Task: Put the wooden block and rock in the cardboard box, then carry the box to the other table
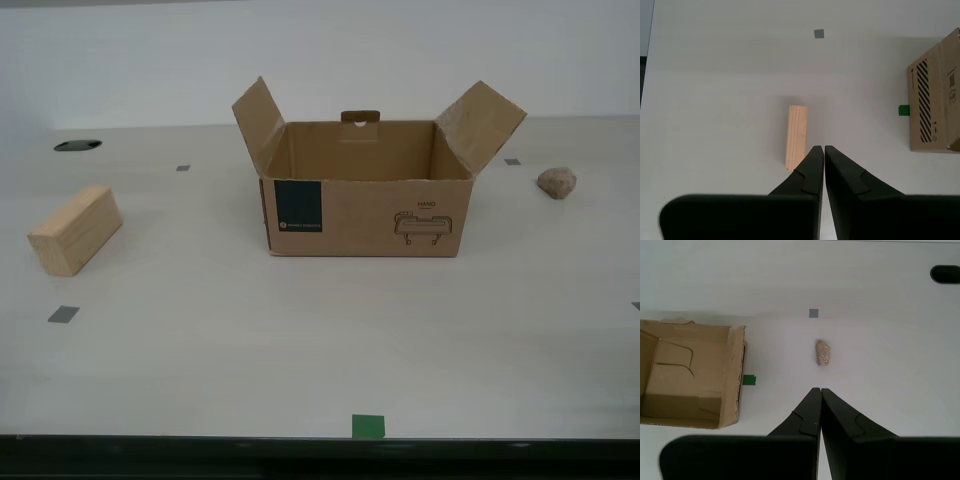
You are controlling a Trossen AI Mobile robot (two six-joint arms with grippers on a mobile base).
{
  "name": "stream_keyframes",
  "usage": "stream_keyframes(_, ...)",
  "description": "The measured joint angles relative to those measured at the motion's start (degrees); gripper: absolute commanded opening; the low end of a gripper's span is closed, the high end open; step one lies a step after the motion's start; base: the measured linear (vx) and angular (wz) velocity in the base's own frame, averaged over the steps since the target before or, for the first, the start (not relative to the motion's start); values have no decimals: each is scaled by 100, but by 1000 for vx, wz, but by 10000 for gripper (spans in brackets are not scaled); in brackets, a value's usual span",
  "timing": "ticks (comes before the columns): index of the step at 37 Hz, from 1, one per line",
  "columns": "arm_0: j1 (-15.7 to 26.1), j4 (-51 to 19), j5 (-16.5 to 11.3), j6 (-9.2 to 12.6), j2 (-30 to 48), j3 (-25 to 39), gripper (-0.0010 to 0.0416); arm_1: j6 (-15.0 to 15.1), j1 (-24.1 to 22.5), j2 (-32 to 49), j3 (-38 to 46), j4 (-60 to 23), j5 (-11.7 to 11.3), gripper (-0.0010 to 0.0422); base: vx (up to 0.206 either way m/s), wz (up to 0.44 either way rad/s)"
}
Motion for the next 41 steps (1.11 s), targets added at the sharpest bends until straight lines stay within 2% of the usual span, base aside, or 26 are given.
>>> stream_keyframes(7,11,17,0,20,2,0,0,0,2,-2,0,28,0,21,0,0)
stream_keyframes(15,15,15,0,15,2,0,4,-26,2,0,0,68,0,89,0,0)
stream_keyframes(22,15,15,0,-129,2,0,26,-46,2,-2,0,103,-2,145,0,0)
stream_keyframes(27,13,46,26,-302,2,0,59,-76,2,-2,0,103,-2,180,0,0)
stream_keyframes(31,15,151,177,-310,2,0,92,-83,2,-2,0,103,-2,205,0,0)
stream_keyframes(41,17,186,210,-308,2,0,197,-85,2,-2,0,103,-2,259,0,0)
